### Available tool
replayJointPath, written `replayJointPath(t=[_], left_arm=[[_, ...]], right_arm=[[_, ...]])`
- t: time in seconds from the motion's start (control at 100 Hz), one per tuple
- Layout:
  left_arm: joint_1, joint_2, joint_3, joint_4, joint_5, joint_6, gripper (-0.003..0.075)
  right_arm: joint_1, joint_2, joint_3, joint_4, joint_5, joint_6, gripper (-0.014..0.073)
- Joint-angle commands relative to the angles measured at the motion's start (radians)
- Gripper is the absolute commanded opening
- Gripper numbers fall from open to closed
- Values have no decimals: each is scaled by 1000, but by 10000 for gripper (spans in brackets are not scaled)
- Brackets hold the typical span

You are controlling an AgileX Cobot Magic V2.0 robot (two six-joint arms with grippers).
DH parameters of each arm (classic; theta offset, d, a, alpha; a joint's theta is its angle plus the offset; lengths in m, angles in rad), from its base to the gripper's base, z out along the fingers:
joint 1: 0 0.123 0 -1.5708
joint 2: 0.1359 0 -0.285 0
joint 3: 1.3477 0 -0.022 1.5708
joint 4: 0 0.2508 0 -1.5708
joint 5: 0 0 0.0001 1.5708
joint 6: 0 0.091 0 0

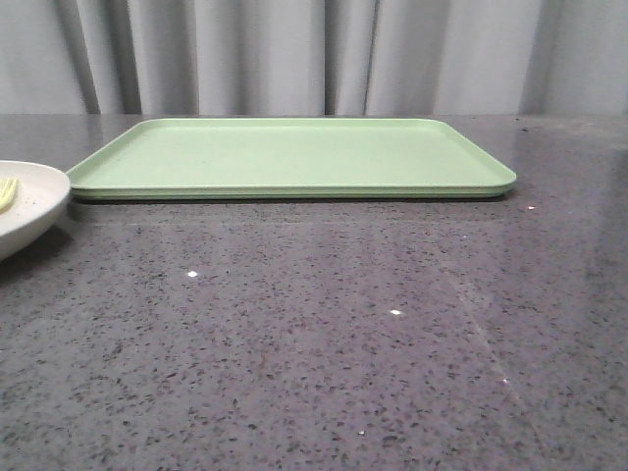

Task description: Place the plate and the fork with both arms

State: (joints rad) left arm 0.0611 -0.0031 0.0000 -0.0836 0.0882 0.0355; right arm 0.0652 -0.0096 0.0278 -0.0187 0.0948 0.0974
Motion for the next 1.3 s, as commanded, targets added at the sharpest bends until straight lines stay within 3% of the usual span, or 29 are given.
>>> replayJointPath(t=[0.0,1.03,1.29], left_arm=[[2,-33,12,-3,-88,-7,-20],[2,-32,1,-4,-88,-7,-21],[2,40,-134,-11,-17,-7,-21]], right_arm=[[2,-25,-5,-10,-83,-11,-67],[2,-23,-10,-10,-141,-11,-67],[2,30,-138,-4,25,-11,-67]])
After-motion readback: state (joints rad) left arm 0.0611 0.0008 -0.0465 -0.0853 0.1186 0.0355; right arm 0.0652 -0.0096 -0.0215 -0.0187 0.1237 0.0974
